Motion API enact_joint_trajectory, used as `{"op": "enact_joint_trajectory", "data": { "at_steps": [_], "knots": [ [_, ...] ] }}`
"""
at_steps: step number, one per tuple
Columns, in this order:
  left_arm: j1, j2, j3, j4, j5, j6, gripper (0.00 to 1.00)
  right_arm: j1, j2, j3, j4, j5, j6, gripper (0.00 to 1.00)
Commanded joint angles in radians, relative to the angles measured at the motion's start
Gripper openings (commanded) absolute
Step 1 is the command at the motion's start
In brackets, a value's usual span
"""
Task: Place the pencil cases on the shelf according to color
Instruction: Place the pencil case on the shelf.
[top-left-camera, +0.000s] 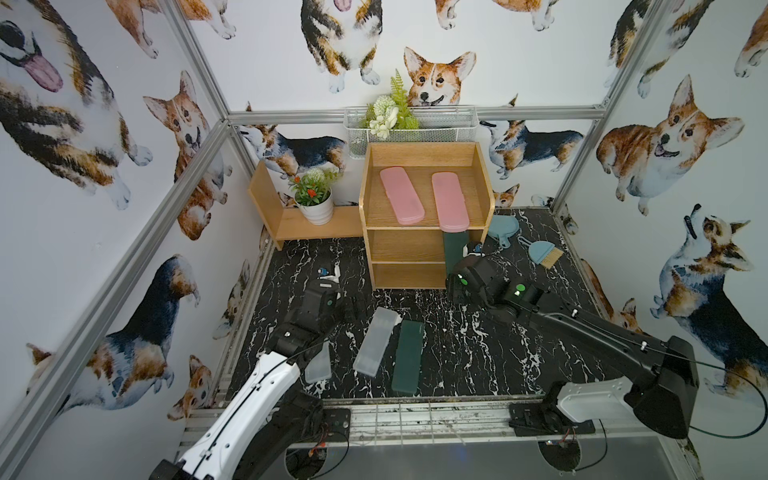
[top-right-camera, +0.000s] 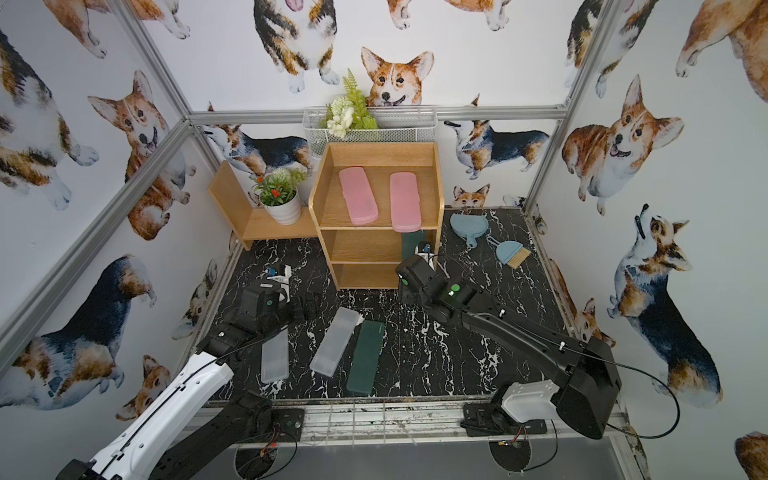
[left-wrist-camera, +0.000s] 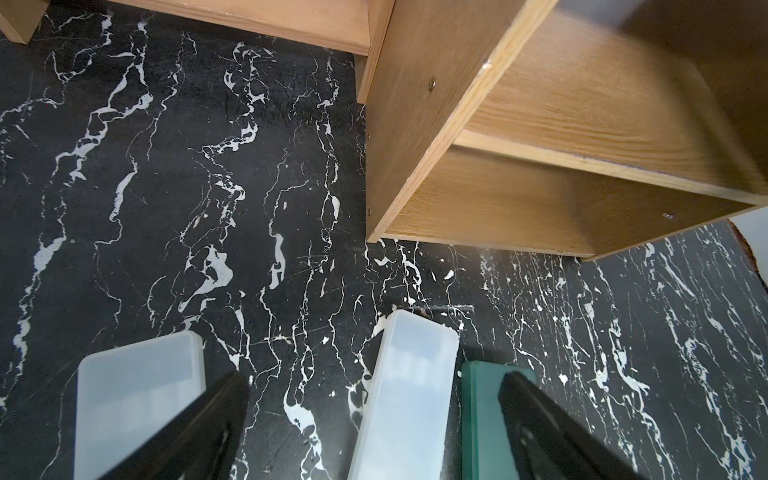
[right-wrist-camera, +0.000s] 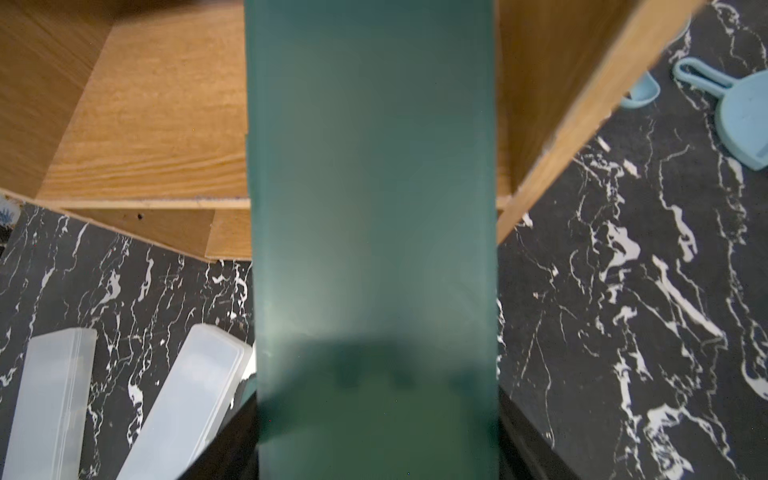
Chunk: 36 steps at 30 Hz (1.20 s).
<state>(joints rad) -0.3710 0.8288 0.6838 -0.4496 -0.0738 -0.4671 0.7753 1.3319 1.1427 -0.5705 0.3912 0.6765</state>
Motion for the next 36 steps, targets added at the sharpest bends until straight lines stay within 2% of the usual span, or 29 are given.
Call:
{"op": "enact_joint_trajectory", "data": {
  "at_steps": [1,6,9,13,16,21,27,36],
  "knots": [
    [0.001,0.007,-0.009,0.022,0.015,-0.009,0.99,-0.037,0.052,0.05,0.091,-0.031,-0.078,0.42],
    [0.0,0.026,-0.008,0.028,0.048,-0.007,0.99,-0.08,0.12,0.104,0.1,-0.032,-0.094,0.44],
    [0.001,0.029,-0.007,0.026,0.05,-0.007,0.99,-0.088,0.131,0.097,0.125,-0.044,-0.092,0.5],
    [0.001,0.03,-0.008,0.029,0.06,-0.007,0.99,-0.089,0.15,0.088,0.126,-0.041,-0.082,0.62],
    [0.001,0.027,-0.009,0.03,0.062,-0.007,0.99,-0.089,0.157,0.086,0.124,-0.043,-0.075,0.81],
    [0.001,0.027,-0.009,0.031,0.067,-0.007,0.99,-0.09,0.162,0.081,0.12,-0.055,-0.059,0.94],
    [0.001,0.026,-0.009,0.031,0.069,-0.007,0.99,-0.089,0.134,0.071,0.11,-0.06,-0.031,0.97],
    [0.001,0.021,-0.007,0.028,0.068,-0.007,0.99,-0.09,0.011,0.04,0.112,-0.093,-0.022,0.98]
  ]
}}
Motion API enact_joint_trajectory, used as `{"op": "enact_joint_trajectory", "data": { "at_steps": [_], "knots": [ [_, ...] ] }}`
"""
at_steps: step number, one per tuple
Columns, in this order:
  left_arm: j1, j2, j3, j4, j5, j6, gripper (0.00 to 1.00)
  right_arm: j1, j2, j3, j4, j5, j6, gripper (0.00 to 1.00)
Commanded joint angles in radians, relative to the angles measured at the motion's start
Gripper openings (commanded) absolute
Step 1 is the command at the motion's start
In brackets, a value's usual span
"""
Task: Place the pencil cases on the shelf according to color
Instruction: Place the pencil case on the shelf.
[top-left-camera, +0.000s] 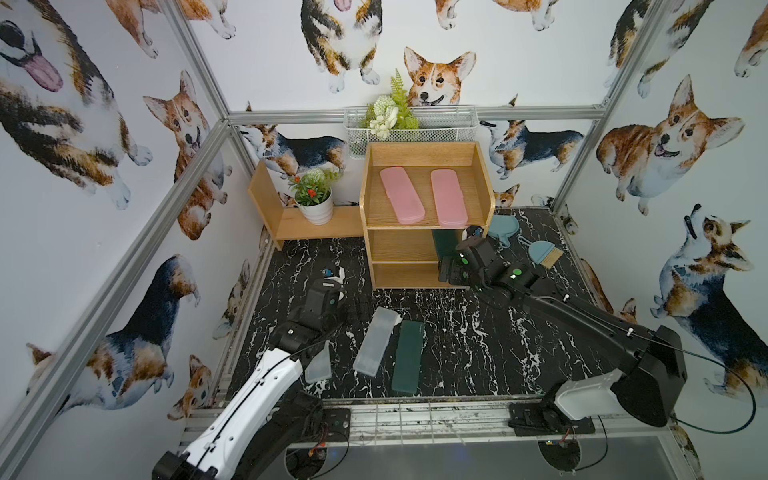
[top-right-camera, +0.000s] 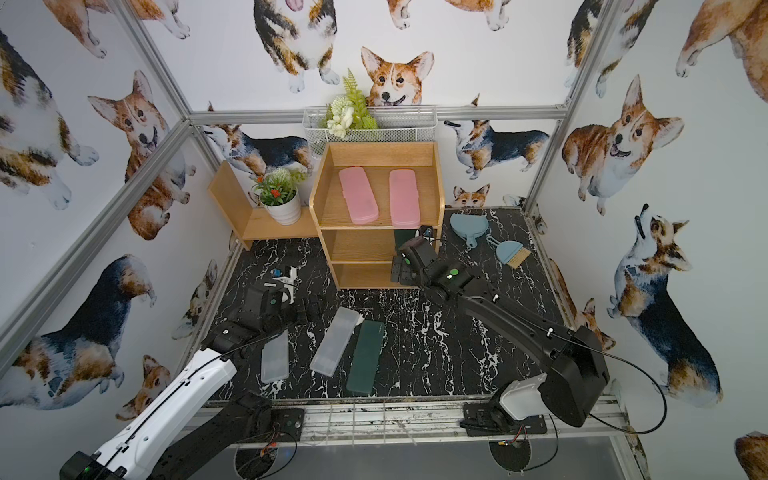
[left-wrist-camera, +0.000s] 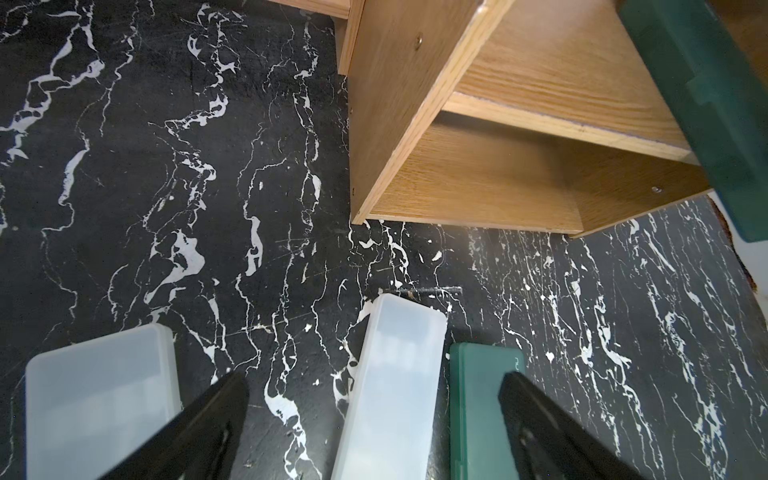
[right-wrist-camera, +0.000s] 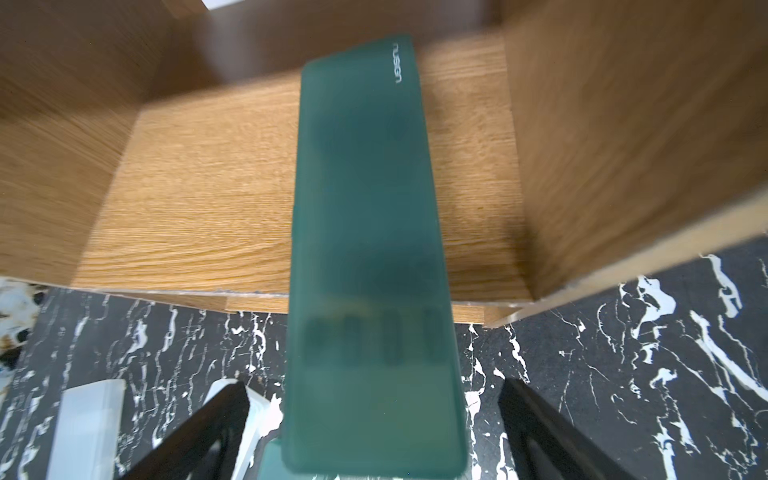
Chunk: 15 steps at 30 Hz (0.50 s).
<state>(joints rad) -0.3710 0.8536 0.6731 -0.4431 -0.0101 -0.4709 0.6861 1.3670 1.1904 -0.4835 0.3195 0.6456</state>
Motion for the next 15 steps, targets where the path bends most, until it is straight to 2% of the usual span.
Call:
{"op": "enact_joint_trajectory", "data": {
  "at_steps": [1,5,7,11,13,15],
  "knots": [
    [0.001,-0.005,0.003,0.022,0.003,-0.003,1.0,0.0,-0.033,-0.012,0.023,-0.031,0.009,0.97],
    [0.0,-0.008,0.003,0.021,0.002,-0.002,0.99,0.011,-0.081,-0.061,0.016,-0.047,0.023,0.89],
    [0.001,-0.011,0.003,0.021,-0.001,0.0,0.99,0.023,-0.126,-0.109,0.029,-0.045,0.033,0.8],
    [0.001,-0.01,0.006,0.02,0.003,0.0,0.99,0.041,-0.183,-0.18,0.061,-0.069,0.053,0.52],
    [0.0,-0.011,0.003,0.024,0.009,0.0,0.99,0.046,-0.178,-0.202,0.079,-0.087,0.054,0.44],
    [0.001,-0.009,0.002,0.028,0.014,0.0,0.99,0.046,-0.152,-0.207,0.091,-0.088,0.054,0.4]
  ]
}}
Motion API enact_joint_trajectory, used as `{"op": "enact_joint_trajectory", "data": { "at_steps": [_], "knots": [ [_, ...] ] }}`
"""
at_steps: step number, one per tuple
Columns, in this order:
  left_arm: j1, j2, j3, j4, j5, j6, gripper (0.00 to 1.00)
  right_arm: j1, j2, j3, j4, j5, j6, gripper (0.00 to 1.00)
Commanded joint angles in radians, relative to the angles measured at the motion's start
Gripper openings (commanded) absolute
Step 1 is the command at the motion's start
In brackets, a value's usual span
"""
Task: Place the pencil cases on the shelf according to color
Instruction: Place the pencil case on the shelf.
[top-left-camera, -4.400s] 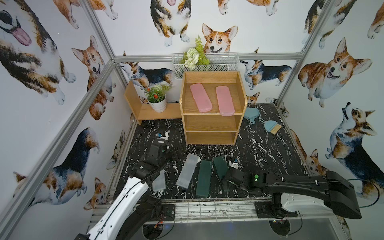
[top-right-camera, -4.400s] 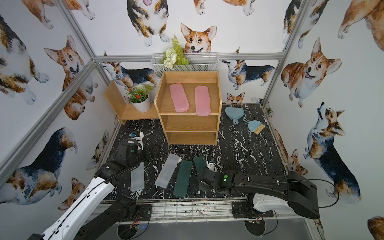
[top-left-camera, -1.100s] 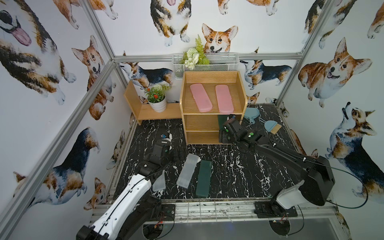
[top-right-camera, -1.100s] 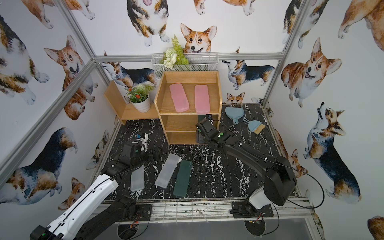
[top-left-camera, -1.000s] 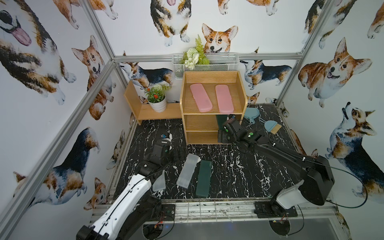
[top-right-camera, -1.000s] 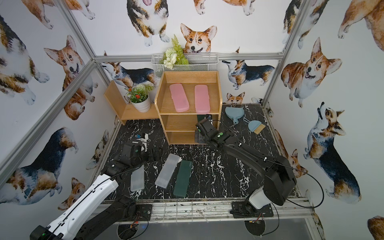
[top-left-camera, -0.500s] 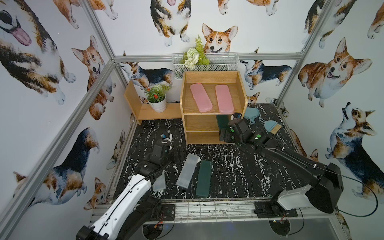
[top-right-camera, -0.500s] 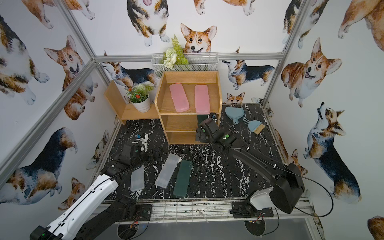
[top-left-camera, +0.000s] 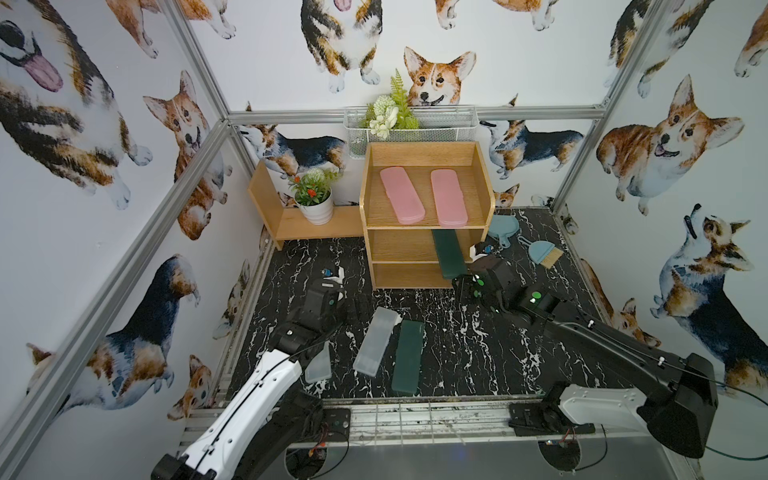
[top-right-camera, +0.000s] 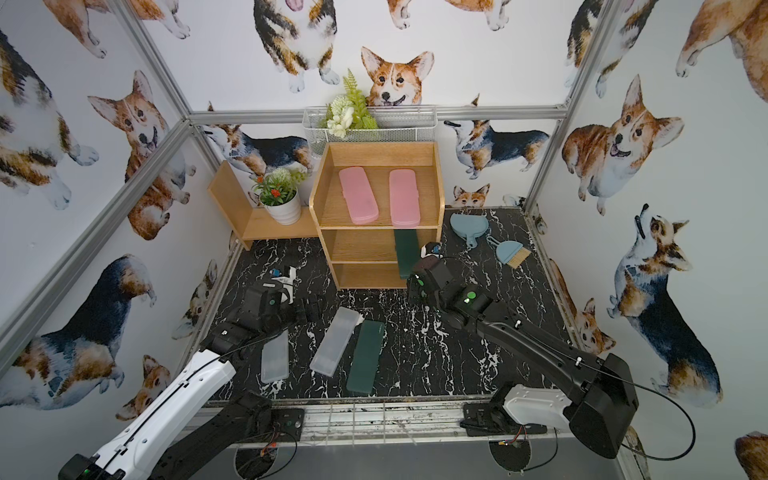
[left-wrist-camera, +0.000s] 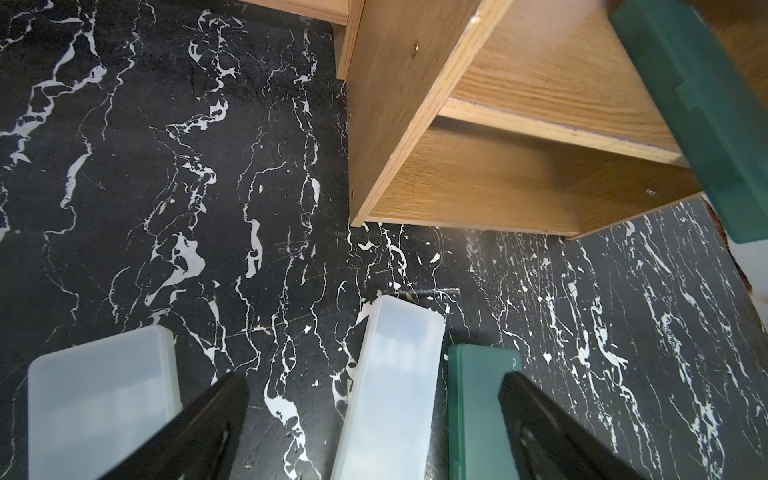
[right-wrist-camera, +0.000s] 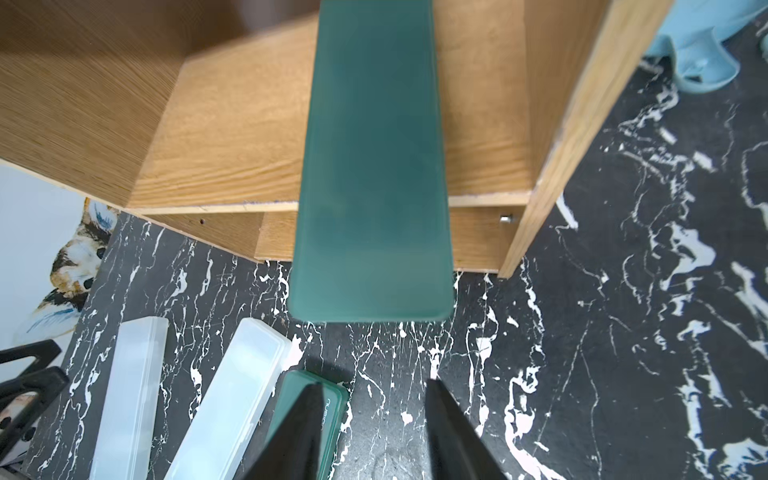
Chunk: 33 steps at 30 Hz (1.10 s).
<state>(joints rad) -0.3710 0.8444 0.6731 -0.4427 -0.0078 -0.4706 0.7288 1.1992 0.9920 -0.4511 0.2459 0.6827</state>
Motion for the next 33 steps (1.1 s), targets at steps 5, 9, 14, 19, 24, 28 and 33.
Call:
{"op": "enact_joint_trajectory", "data": {
  "at_steps": [5,9,14,19,24,28,33],
  "knots": [
    [0.0,0.021,0.006,0.025,0.011,0.001,1.0,-0.022,0.077,0.002,0.129,0.028,0.0,0.35],
    [0.001,0.029,0.012,0.013,-0.004,0.0,0.99,-0.047,0.133,0.049,0.192,0.022,-0.024,0.34],
    [0.001,0.037,0.006,0.021,-0.004,-0.002,0.99,-0.058,0.19,0.086,0.236,0.011,-0.051,0.35],
    [0.0,0.081,0.02,0.022,0.031,0.0,0.99,-0.059,0.158,0.068,0.251,0.0,-0.049,0.38],
    [-0.001,0.122,0.034,0.004,0.036,-0.016,0.99,-0.058,0.036,-0.017,0.211,-0.012,-0.049,0.62],
    [-0.008,0.146,0.038,0.007,0.102,-0.003,0.99,-0.058,-0.035,-0.072,0.099,-0.054,-0.037,0.72],
    [-0.059,0.161,0.038,0.008,0.09,-0.012,0.99,-0.001,-0.149,-0.188,0.057,-0.072,0.032,0.85]
  ]
}}
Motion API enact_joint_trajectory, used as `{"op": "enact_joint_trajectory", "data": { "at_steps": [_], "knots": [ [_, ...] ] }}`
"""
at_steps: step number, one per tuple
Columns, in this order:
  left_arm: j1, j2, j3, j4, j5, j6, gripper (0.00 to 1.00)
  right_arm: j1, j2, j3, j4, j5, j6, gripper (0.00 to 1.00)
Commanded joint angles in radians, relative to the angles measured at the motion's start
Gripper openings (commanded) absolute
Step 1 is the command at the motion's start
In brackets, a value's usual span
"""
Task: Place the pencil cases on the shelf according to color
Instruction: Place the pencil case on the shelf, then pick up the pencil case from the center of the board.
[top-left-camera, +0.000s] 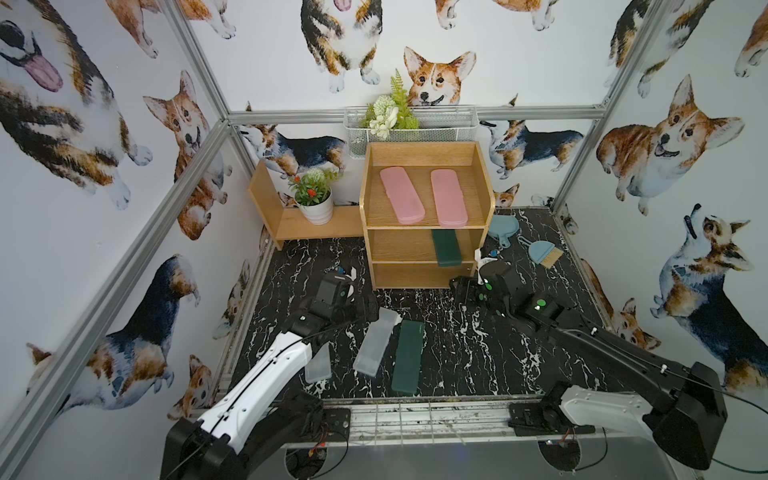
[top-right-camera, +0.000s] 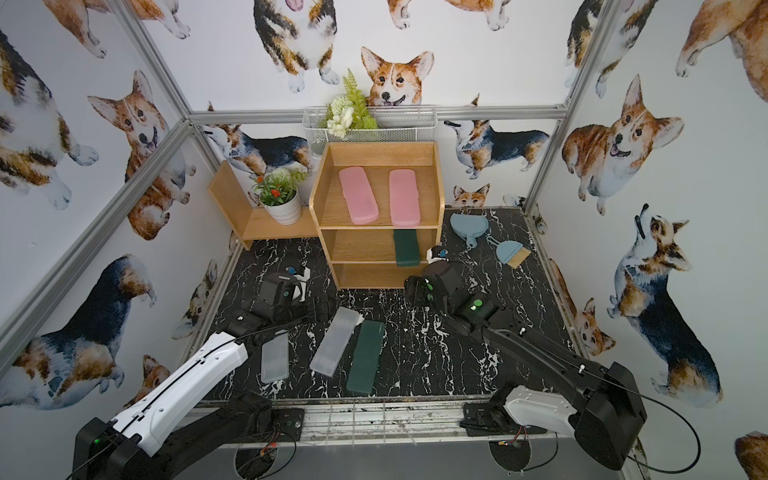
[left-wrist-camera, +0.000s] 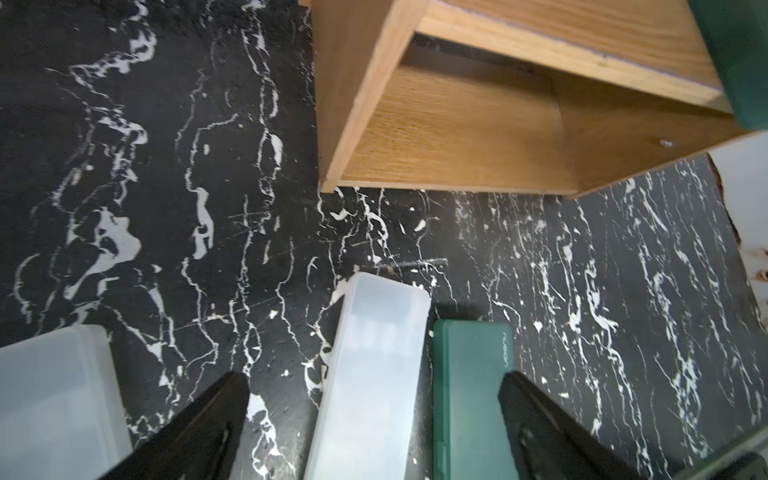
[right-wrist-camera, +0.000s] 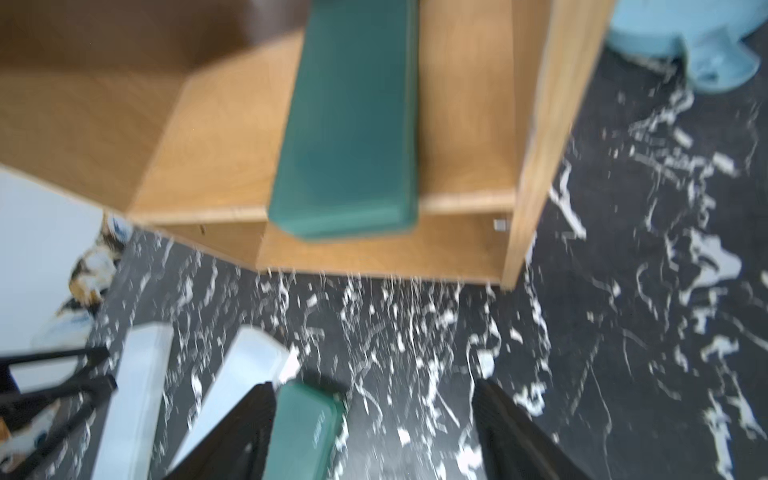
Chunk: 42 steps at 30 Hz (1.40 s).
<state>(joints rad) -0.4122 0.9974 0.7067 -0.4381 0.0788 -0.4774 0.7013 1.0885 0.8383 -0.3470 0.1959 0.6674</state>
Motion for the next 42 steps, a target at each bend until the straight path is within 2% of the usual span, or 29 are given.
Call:
{"op": "enact_joint_trajectory", "data": {
  "at_steps": [1,6,11,13,15,18,21,26,31,35,42],
  "knots": [
    [-0.027,0.012,0.01,-0.007,-0.013,-0.002,0.99,0.058,-0.055,-0.054,-0.051,-0.011,0.07,0.88],
    [-0.06,0.023,0.004,-0.005,-0.035,-0.001,0.99,0.195,-0.047,-0.126,-0.037,0.018,0.203,0.92],
    [-0.076,0.058,0.01,-0.019,-0.068,-0.001,0.99,0.355,0.09,-0.13,0.046,0.075,0.318,1.0],
    [-0.076,0.068,0.01,-0.028,-0.076,0.0,0.99,0.406,0.158,-0.107,0.074,0.094,0.349,1.0],
    [-0.076,0.07,0.01,-0.046,-0.118,-0.001,0.99,0.456,0.238,-0.069,0.099,0.113,0.376,1.0],
    [-0.074,0.048,0.061,-0.102,-0.261,-0.015,0.99,0.51,0.358,0.005,0.094,0.14,0.411,1.0],
    [-0.067,0.005,0.062,-0.123,-0.325,-0.028,0.99,0.531,0.478,0.084,0.066,0.136,0.428,1.0],
    [-0.061,-0.029,0.052,-0.119,-0.329,-0.04,1.0,0.548,0.637,0.189,-0.001,0.104,0.41,1.0],
    [-0.043,-0.007,0.055,-0.115,-0.3,-0.036,0.99,0.555,0.732,0.267,-0.137,0.138,0.414,1.0],
    [-0.033,0.006,0.055,-0.11,-0.281,-0.03,1.0,0.522,0.724,0.243,-0.166,0.141,0.407,1.0],
    [-0.033,0.034,0.044,-0.067,-0.162,-0.009,1.0,0.437,0.556,0.126,-0.123,0.131,0.311,1.0]
  ]
}}
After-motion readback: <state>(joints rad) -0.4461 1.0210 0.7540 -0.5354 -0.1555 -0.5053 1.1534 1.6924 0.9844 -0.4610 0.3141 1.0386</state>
